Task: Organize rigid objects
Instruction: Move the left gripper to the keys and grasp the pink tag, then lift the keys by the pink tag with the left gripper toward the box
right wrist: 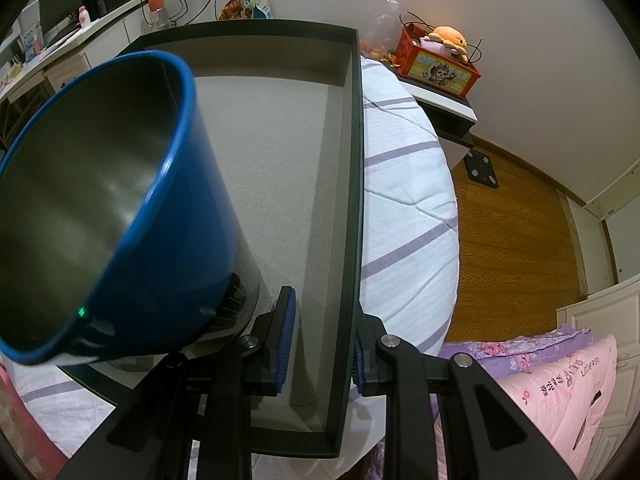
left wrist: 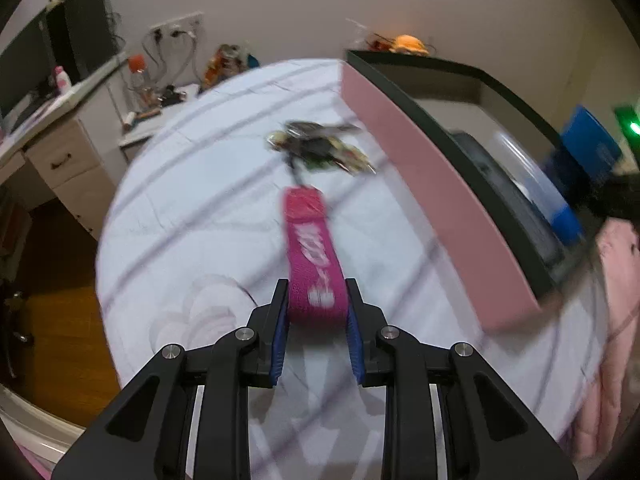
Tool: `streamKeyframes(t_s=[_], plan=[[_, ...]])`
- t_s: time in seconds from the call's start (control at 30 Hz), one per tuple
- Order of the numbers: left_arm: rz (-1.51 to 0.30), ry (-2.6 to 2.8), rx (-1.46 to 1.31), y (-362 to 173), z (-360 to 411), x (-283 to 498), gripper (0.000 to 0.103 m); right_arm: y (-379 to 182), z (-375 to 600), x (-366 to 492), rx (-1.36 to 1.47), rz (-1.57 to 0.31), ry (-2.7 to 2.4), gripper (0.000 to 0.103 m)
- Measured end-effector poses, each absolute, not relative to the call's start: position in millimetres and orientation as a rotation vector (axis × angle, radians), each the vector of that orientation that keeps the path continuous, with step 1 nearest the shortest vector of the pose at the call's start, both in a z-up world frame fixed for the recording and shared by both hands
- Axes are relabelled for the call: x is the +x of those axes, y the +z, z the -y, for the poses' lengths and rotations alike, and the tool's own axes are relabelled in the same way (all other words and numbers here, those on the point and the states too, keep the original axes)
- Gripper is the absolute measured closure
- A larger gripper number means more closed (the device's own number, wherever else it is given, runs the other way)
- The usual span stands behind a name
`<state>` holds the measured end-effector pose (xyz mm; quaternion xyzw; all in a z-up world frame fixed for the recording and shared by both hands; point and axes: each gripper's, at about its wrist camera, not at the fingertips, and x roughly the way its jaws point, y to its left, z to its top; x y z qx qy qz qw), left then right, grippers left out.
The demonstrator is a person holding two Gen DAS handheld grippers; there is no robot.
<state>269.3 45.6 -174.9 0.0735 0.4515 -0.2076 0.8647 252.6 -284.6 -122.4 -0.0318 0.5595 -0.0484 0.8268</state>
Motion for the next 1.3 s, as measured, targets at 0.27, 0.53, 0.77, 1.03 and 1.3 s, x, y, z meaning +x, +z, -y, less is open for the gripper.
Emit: streamKeyframes(t_s=[0.27,0.53,0.77,1.03,1.3], plan=[[-0.896,-0.392,0.135,-158.1,-46.5,263.9,0.051,-122.6,284.3,252.9,-0.067,-1.188,-0.103,0.078],[-0.909,-0.349,0.126,-161.9,-31.2,325.3,0.042,-122.7,283.9,253.3,-0.066,-1.187,-0.103,0.078],[-0.947,-0.332,0.104,-177.6,-22.9,370.8,0.042,-121.7,282.9,254.3,-0.068,-1.188,-0.094,0.078],[-0.920,-0.351,0.071,-181.9,-19.3,393.5,0.042,-121.7,283.4,254.8,-0.068,-1.187,-0.092,0.077],[-0.898,-0.359,0.080,-176.5,-17.1,395.5,0.090,-121.7,283.0,254.9,-0.068,-1.187,-0.092,0.077]])
